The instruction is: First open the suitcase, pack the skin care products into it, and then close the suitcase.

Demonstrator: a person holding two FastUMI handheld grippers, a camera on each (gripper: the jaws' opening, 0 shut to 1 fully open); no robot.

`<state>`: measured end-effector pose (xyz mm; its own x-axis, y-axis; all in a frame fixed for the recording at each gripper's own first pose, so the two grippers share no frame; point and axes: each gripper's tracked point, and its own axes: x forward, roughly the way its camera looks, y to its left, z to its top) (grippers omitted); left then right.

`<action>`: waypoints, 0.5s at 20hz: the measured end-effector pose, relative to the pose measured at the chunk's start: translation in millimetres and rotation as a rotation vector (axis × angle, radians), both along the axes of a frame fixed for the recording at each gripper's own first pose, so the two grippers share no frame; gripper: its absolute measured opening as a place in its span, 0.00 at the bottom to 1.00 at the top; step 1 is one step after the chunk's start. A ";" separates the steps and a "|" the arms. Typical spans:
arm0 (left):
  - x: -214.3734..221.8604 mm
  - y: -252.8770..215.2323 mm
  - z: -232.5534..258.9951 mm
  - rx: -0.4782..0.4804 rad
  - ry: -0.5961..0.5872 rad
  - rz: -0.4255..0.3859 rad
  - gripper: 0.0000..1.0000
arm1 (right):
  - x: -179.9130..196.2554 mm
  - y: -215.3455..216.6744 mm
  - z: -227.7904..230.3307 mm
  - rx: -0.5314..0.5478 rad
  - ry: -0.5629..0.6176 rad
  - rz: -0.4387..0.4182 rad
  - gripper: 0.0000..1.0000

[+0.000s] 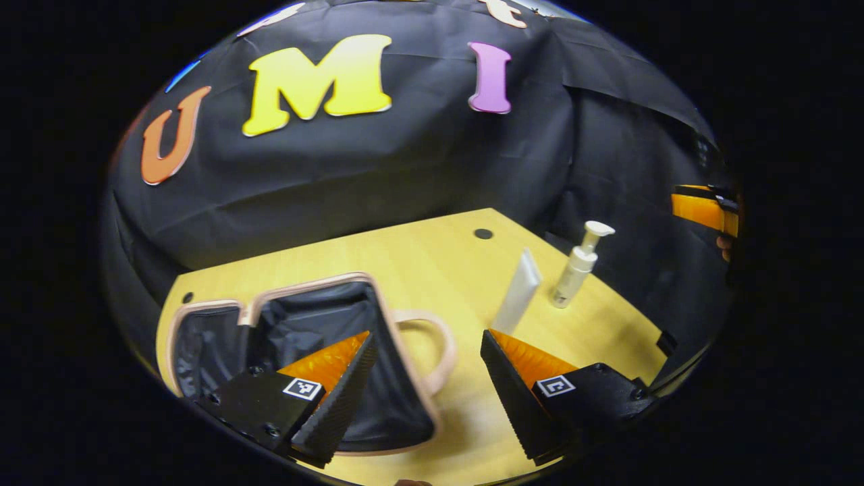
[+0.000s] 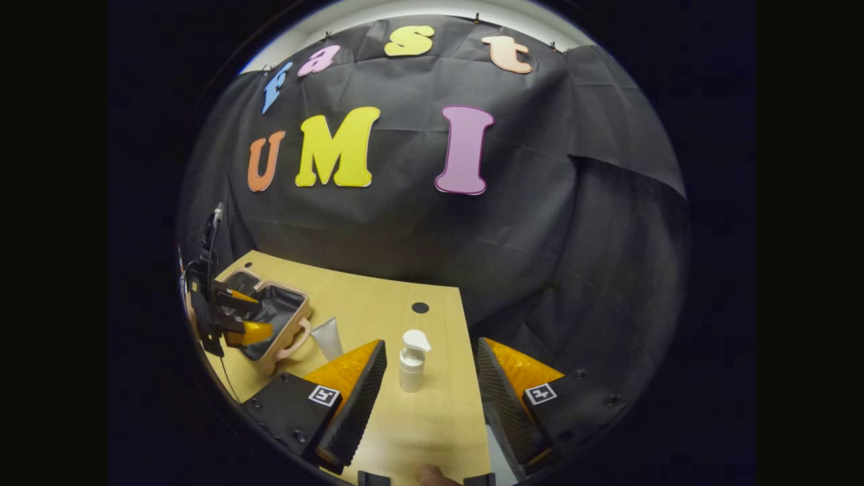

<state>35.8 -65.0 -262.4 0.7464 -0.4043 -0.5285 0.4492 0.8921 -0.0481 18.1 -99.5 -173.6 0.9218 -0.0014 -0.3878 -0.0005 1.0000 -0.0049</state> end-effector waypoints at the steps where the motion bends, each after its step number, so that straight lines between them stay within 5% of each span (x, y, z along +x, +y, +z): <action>1: 0.7 -18.0 -5.5 -0.007 0.011 -0.025 0.99 | -0.7 -6.6 -3.5 -0.004 0.007 -0.002 0.80; 10: 38.5 -106.8 -83.6 -0.009 0.133 -0.068 1.00 | -8.1 -44.3 -46.2 -0.059 0.101 -0.002 0.81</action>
